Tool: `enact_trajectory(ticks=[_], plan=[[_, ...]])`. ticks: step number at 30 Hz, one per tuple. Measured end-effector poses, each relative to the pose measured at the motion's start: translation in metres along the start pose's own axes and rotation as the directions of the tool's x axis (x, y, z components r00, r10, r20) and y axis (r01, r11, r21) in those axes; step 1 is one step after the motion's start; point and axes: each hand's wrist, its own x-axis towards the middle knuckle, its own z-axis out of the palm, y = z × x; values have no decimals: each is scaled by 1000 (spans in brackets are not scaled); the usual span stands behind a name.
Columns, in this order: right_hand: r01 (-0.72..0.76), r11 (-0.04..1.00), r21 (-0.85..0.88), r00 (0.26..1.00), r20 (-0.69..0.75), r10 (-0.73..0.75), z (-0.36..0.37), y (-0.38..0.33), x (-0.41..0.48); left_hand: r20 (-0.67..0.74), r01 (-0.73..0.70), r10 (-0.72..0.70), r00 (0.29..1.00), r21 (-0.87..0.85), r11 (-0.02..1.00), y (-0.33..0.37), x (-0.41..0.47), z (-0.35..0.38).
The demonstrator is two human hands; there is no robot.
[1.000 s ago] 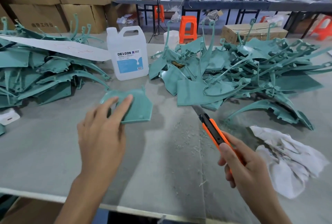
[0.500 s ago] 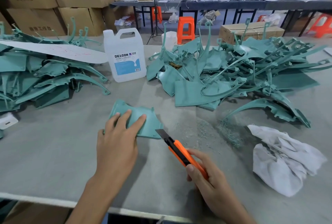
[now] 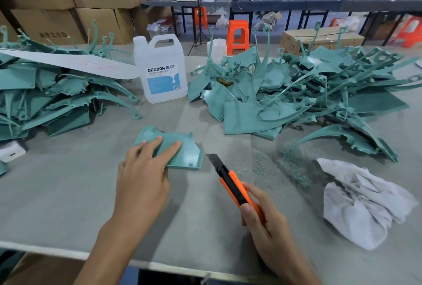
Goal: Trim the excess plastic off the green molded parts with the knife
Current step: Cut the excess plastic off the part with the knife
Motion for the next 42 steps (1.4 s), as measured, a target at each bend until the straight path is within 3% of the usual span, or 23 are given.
enact_trajectory(ticks=[7, 13, 19, 23, 27, 30, 35, 39, 42], plan=[[-23, 994, -111, 996, 84, 32, 0, 4, 2, 9, -9, 9, 1000, -3, 1000, 8, 0, 5], [-103, 986, -131, 991, -98, 91, 8, 6, 9, 26, -77, 79, 997, -71, 995, 2, -1, -3], [-154, 982, 113, 904, -386, 186, -1, 7, 4, 96, -237, 279, 956, -315, 919, 11, 2, -1], [-155, 973, 170, 881, -422, 214, -2, 4, 5, 60, -249, 301, 952, -421, 872, 24, 12, 13], [-165, 970, 176, 882, -414, 225, 0, 4, 4, -42, -385, 390, 920, -294, 875, 37, 33, 34], [-170, 962, 215, 866, -434, 250, 1, 5, 4, 71, -334, 374, 925, -322, 886, 38, 58, 49], [-181, 954, 240, 858, -436, 272, 2, 5, 6, 231, -296, 315, 921, -112, 949, 40, 92, 69], [-197, 943, 268, 836, -456, 304, 1, 3, 7, 137, -346, 364, 921, -138, 928, 36, 106, 57], [-238, 942, 238, 850, -418, 321, 0, 4, 6, 90, -431, 426, 900, 38, 902, 33, 114, 41]])
